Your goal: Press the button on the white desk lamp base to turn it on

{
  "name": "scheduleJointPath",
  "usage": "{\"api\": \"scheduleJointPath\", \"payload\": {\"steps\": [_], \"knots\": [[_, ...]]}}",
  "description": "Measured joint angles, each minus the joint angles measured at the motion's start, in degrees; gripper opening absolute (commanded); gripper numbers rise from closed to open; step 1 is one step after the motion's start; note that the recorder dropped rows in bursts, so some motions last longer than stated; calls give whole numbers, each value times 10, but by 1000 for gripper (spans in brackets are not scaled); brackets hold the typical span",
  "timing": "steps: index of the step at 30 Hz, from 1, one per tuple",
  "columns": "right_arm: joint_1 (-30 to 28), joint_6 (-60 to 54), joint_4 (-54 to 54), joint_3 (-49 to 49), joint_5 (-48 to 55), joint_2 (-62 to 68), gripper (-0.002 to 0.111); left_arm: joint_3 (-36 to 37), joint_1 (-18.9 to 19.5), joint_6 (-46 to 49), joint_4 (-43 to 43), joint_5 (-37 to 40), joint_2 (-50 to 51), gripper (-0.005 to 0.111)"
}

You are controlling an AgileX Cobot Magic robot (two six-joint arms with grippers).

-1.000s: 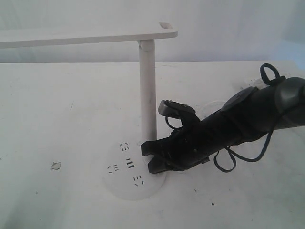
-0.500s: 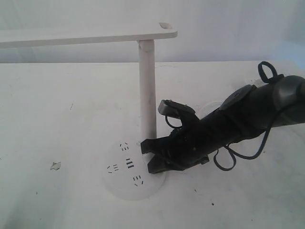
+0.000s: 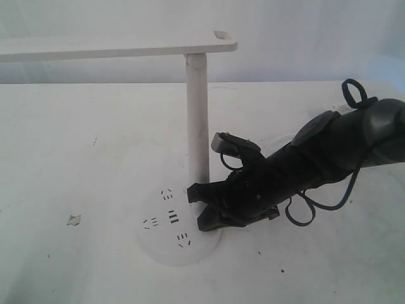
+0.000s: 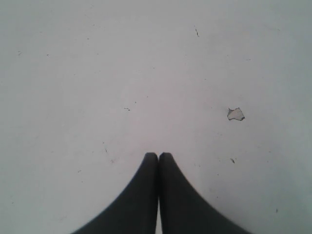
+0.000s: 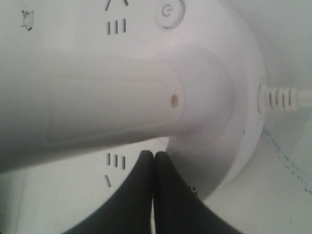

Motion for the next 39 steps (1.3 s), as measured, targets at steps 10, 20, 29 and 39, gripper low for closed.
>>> {"api": "scheduleJointPath", "payload": {"steps": [10,20,29,39], "knots": [[0,2,-2,-2,2,-2,0,0,0,0,0,0,0,0],[1,3,-48,7,1,-33,0,0,0,0,0,0,0,0],[1,3,-54,7,-5,-39,0,0,0,0,0,0,0,0],[1,33,-94,-38,-4,-36,0,0,0,0,0,0,0,0]]}}
